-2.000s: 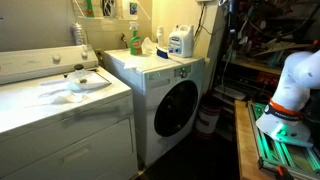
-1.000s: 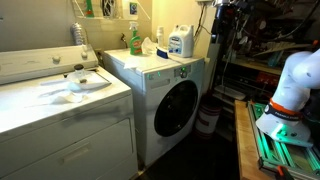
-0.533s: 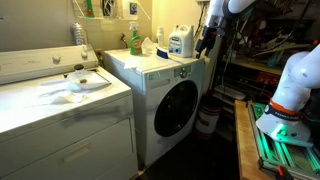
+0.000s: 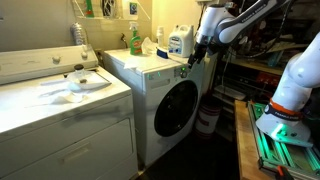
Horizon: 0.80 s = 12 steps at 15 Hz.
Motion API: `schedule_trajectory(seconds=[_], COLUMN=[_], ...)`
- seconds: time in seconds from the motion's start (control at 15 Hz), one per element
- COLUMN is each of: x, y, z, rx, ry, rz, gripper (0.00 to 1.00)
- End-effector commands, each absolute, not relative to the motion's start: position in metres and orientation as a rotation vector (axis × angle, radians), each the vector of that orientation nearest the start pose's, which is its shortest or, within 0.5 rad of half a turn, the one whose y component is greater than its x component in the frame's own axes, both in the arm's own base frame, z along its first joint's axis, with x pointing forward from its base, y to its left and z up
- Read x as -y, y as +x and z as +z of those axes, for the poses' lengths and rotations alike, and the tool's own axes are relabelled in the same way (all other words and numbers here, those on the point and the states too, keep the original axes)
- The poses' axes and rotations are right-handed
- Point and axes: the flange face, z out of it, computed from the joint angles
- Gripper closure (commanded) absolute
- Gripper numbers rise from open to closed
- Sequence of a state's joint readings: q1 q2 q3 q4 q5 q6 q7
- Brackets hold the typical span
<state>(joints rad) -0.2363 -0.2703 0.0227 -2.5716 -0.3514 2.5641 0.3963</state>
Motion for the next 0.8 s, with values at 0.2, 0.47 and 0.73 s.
schedule_trajectory(seconds=[0.2,0.47,0.73], x=[0.092,0.1,0.109], y=[0.443,0.455,0.465], z=[0.381,0.373,0.358], rx=[-0.562,-0.638,-0.738], ry=[-3.271,-3.296,-3.331], rz=[-0.468,-0.47,-0.47], gripper=[0.0,0.0,0.34])
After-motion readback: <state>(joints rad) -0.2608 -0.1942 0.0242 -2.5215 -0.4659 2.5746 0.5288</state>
